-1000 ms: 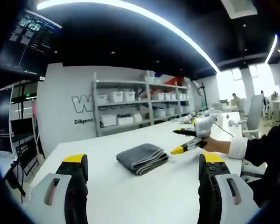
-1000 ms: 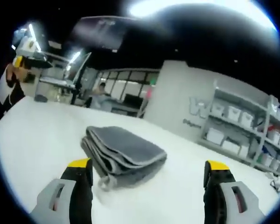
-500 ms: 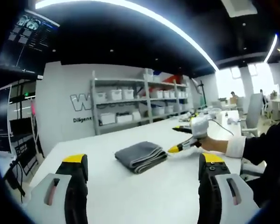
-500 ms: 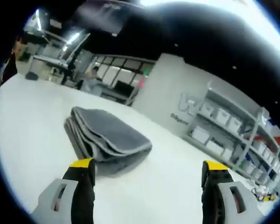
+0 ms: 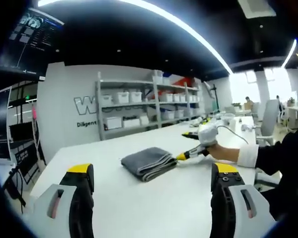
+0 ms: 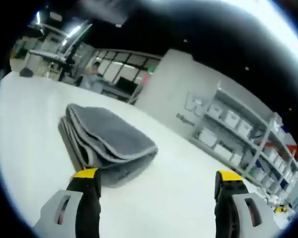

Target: Open the folded towel by lifting each exposed corner and separating the folded layers until the towel lies flat within the target outline without major curled edges

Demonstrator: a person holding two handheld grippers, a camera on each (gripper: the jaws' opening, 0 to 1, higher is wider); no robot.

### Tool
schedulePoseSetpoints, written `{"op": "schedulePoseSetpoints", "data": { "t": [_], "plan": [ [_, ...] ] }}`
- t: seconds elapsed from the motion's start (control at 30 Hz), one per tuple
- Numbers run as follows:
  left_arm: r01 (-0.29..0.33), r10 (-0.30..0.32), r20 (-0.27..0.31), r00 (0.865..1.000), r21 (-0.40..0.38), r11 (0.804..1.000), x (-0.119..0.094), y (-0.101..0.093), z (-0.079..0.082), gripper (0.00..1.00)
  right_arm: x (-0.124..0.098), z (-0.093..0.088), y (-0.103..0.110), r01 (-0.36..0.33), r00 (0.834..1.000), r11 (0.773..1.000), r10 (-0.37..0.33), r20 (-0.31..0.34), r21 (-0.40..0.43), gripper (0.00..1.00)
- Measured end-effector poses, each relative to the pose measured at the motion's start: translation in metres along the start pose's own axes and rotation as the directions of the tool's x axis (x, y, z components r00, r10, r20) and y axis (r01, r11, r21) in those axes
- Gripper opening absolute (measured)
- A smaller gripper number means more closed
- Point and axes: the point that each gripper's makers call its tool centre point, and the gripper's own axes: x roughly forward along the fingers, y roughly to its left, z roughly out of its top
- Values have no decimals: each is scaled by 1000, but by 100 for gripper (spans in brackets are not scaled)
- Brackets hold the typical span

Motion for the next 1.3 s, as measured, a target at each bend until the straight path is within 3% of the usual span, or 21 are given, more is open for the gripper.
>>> {"op": "schedulePoseSetpoints", "data": {
  "t": [0.17, 0.87, 1.3],
  "plan": [
    [-1, 1, -3, 1000, 2, 1000, 0, 1, -1, 96, 2, 1, 9, 0, 1000, 996, -1, -15, -90, 94],
    [-4, 4, -2, 1000, 2, 1000, 1, 1, 0, 95, 3, 28, 35, -12, 998, 974, 25, 53, -226, 92],
    [-6, 6, -2, 1000, 6, 1000, 1, 3, -1, 94, 5, 39, 33, 35, 996, 967, -14, 86, -252, 88]
  ]
}}
